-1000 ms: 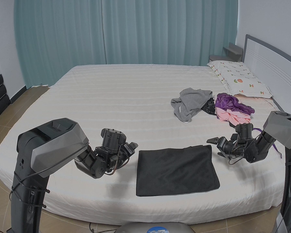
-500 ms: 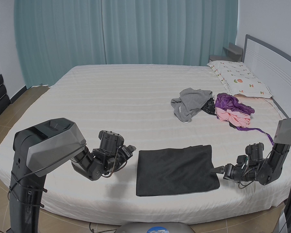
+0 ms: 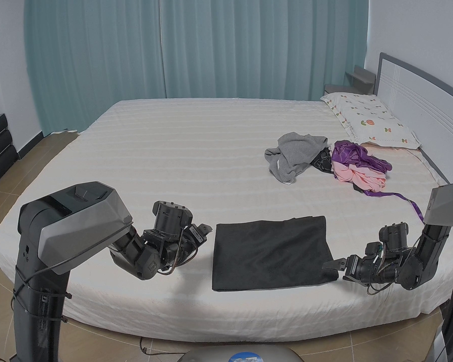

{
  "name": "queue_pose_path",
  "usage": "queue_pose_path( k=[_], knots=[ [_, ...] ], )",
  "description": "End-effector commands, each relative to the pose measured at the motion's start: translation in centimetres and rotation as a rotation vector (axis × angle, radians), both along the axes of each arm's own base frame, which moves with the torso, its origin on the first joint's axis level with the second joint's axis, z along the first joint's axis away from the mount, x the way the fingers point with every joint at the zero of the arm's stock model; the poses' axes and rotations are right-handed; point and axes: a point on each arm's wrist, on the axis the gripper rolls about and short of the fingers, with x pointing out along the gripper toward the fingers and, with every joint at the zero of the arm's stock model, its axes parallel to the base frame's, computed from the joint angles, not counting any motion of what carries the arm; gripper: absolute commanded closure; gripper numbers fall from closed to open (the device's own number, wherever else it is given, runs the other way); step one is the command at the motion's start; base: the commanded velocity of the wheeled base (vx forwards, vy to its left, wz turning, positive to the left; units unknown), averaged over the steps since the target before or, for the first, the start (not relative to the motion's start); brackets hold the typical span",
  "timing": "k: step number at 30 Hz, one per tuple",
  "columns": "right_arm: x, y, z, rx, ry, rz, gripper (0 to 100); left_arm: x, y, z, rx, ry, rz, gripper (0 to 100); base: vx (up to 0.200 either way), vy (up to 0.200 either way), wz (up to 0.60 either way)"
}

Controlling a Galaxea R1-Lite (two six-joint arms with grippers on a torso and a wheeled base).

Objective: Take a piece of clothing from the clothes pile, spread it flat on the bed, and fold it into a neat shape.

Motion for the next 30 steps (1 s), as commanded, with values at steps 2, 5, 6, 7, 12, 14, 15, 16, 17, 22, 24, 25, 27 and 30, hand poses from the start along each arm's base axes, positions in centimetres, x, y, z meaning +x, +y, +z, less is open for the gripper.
queue_pose_path(
  k=[2, 5, 6, 7, 12, 14, 15, 16, 17, 22, 24, 25, 27, 30],
  knots=[
    [0.7, 0.6, 0.0, 0.007, -0.012, 0.002, 0, 0.1, -0.1, 0.1, -0.002, -0.005, 0.001, 0, 0.000, -0.200, 0.00],
    [0.9, 0.7, 0.0, 0.007, -0.017, 0.004, 0, 0.1, -0.1, 0.1, -0.002, -0.005, 0.001, 0, 0.000, -0.200, 0.00],
    [0.9, 0.7, 0.0, 0.007, -0.017, 0.004, 0, 0.1, -0.1, 0.1, -0.002, -0.005, 0.001, 0, 0.000, -0.200, 0.00],
    [1.2, 0.9, -0.1, 0.007, -0.022, 0.005, 0, 0.1, -0.1, 0.0, -0.002, -0.004, 0.001, 0, 0.000, -0.200, 0.00],
    [1.9, 1.7, -0.6, -0.017, -0.031, 0.005, 0, 0.2, 0.0, 0.1, -0.002, -0.007, 0.001, 0, 0.000, 0.000, 0.00],
    [1.9, 1.7, -0.7, -0.020, -0.030, 0.004, 0, 0.2, 0.0, 0.1, -0.002, -0.007, 0.001, 0, 0.000, 0.000, 0.00],
    [2.0, 1.9, -0.7, -0.022, -0.032, 0.007, 0, 0.2, 0.0, 0.1, -0.002, -0.007, 0.001, 0, 0.000, 0.000, 0.00],
    [2.0, 1.9, -0.7, -0.022, -0.032, 0.008, 0, 0.2, 0.0, 0.1, -0.002, -0.007, 0.001, 0, 0.000, 0.000, 0.00],
    [2.0, 1.9, -0.7, -0.023, -0.033, 0.009, 0, 0.2, 0.0, 0.1, -0.002, -0.007, 0.001, 0, 0.000, 0.000, 0.00],
    [1.8, 2.9, -0.7, -0.022, -0.033, 0.039, 0, 0.3, -0.1, 0.1, -0.003, -0.009, 0.001, 0, 0.000, 0.000, 0.00],
    [1.7, 3.4, -0.7, -0.024, -0.032, 0.054, 0, 0.3, -0.1, 0.1, -0.003, -0.009, 0.001, 0, 0.000, 0.000, 0.00],
    [1.7, 3.7, -0.9, -0.025, -0.030, 0.060, 0, 0.3, -0.1, 0.1, -0.003, -0.009, 0.001, 0, 0.000, 0.000, 0.00],
    [1.6, 3.8, -1.1, -0.029, -0.025, 0.062, 0, 0.3, -0.1, 0.1, -0.003, -0.009, 0.001, 0, 0.000, 0.000, 0.00],
    [1.6, 4.0, -1.1, -0.042, -0.026, 0.060, 0, 0.3, -0.1, 0.1, -0.002, -0.009, 0.003, 0, 0.000, 0.000, 0.00]
  ],
)
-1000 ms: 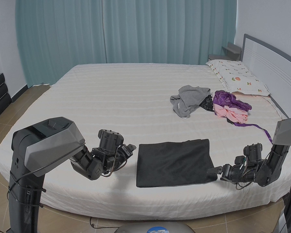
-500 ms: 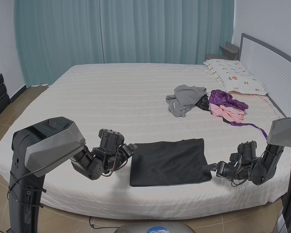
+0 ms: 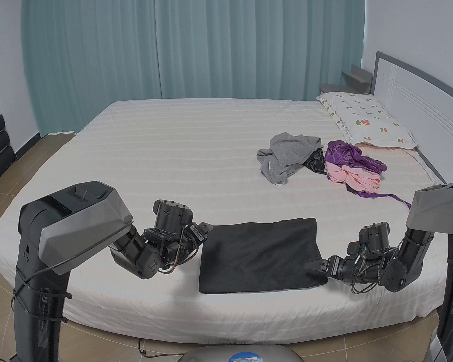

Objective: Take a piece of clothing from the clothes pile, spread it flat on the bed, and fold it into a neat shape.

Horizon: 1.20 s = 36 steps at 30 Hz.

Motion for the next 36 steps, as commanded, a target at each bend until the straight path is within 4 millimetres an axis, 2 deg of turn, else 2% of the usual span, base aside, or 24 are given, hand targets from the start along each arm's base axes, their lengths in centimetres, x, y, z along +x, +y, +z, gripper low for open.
queue_pose_path(
  k=[1, 7, 15, 27, 28, 36],
  knots=[
    [-0.2, 0.4, -0.4, -0.011, 0.008, 0.010, 100, 0.0, 0.0, -0.1, 0.000, 0.001, -0.001, 0, 0.000, 0.000, 0.00],
    [-0.1, 0.4, -0.6, -0.033, 0.010, -0.001, 100, 0.0, 0.0, -0.1, 0.000, 0.001, 0.001, 0, 0.000, 0.000, 0.00],
    [-1.1, -0.2, 0.0, -0.052, 0.014, -0.025, 100, 0.0, 0.0, -0.1, 0.001, 0.001, 0.002, 0, 0.000, 0.000, 0.00],
    [-1.1, -0.6, -0.1, -0.053, 0.022, -0.037, 100, 0.0, 0.0, -0.1, 0.001, 0.001, 0.002, 0, 0.000, 0.000, 0.00],
    [-1.1, -0.6, 0.0, -0.053, 0.020, -0.035, 0, 0.0, 0.0, 0.0, 0.001, 0.000, 0.002, 0, 0.000, 0.000, 0.00],
    [-0.6, -1.1, 0.4, -0.035, 0.005, -0.060, 0, 0.0, 0.0, 0.0, 0.001, 0.001, 0.002, 0, 0.000, 0.000, 0.00]
  ],
)
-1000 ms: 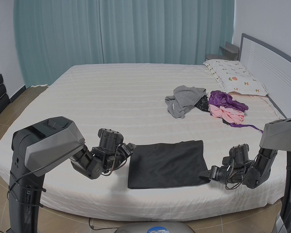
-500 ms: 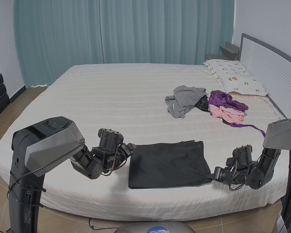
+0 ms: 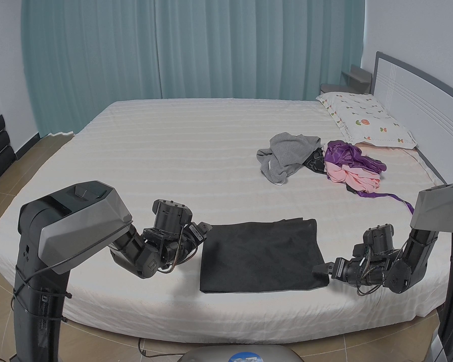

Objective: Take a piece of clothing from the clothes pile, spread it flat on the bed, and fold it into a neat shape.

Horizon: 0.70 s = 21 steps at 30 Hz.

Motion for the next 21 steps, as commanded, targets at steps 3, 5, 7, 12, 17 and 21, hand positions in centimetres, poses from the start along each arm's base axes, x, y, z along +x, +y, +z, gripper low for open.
queue_pose_path(
  k=[3, 5, 7, 12, 17, 21],
  knots=[
    [0.9, -0.9, 0.7, 0.030, -0.027, -0.051, 0, 0.0, 0.1, 0.0, 0.001, 0.003, 0.002, 0, 0.000, 0.000, 0.00],
    [1.3, -1.0, 0.9, 0.054, -0.027, -0.082, 0, 0.0, 0.1, 0.0, 0.002, 0.004, 0.000, 0, 0.000, 0.000, 0.00],
    [1.7, -1.1, 1.1, 0.074, -0.031, -0.103, 0, 0.0, 0.1, 0.0, 0.002, 0.004, 0.000, 0, 0.000, 0.000, 0.00],
    [2.4, -1.4, 1.4, 0.110, -0.036, -0.147, 0, -0.1, 0.1, 0.1, 0.001, 0.003, 0.001, 0, 0.200, 0.000, 0.00],
    [2.7, -1.8, 1.3, 0.126, -0.032, -0.169, 0, -0.2, 0.2, 0.2, -0.001, 0.007, -0.001, 0, 0.040, 0.000, 0.00],
    [2.8, -1.8, 1.3, 0.131, -0.031, -0.173, 0, -0.8, 0.0, -0.2, 0.009, 0.026, -0.009, 0, 0.000, 0.000, 0.00]
  ],
)
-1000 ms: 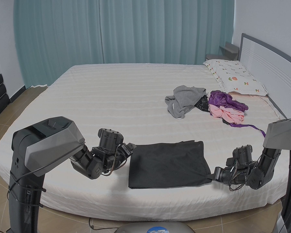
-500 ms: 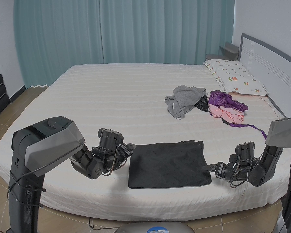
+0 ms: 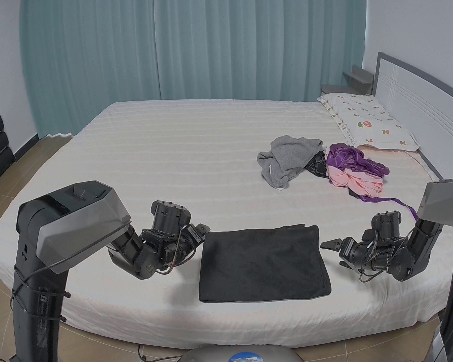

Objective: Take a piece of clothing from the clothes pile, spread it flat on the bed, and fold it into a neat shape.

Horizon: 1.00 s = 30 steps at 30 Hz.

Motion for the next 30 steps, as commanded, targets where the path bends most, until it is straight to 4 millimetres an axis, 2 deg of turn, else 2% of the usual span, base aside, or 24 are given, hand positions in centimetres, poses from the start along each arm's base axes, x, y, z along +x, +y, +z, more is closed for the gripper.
queue_pose_path(
  k=[1, 4, 13, 23, 30],
  knots=[
    [0.1, -0.1, -0.1, 0.001, 0.003, -0.003, 0, -0.5, -0.2, -0.1, 0.006, 0.011, -0.009, 0, 0.000, 0.000, 0.00],
    [0.0, 0.0, -0.2, 0.001, 0.007, -0.001, 0, -1.1, -0.2, 0.3, 0.003, 0.014, -0.017, 0, 0.000, 0.000, 0.00],
    [0.0, -0.1, -0.3, 0.000, 0.015, -0.003, 0, -1.7, -0.7, 0.2, 0.009, 0.027, -0.037, 0, 0.000, -0.200, 0.00],
    [0.1, -0.4, -0.5, 0.028, 0.025, -0.020, 0, -1.8, -0.2, 0.6, 0.018, 0.025, -0.031, 0, 0.000, 0.000, 0.00],
    [0.0, -0.2, -0.5, 0.028, 0.028, -0.016, 0, -2.1, 0.9, -0.4, 0.120, 0.035, -0.084, 0, 0.000, 0.000, 0.00]
  ],
)
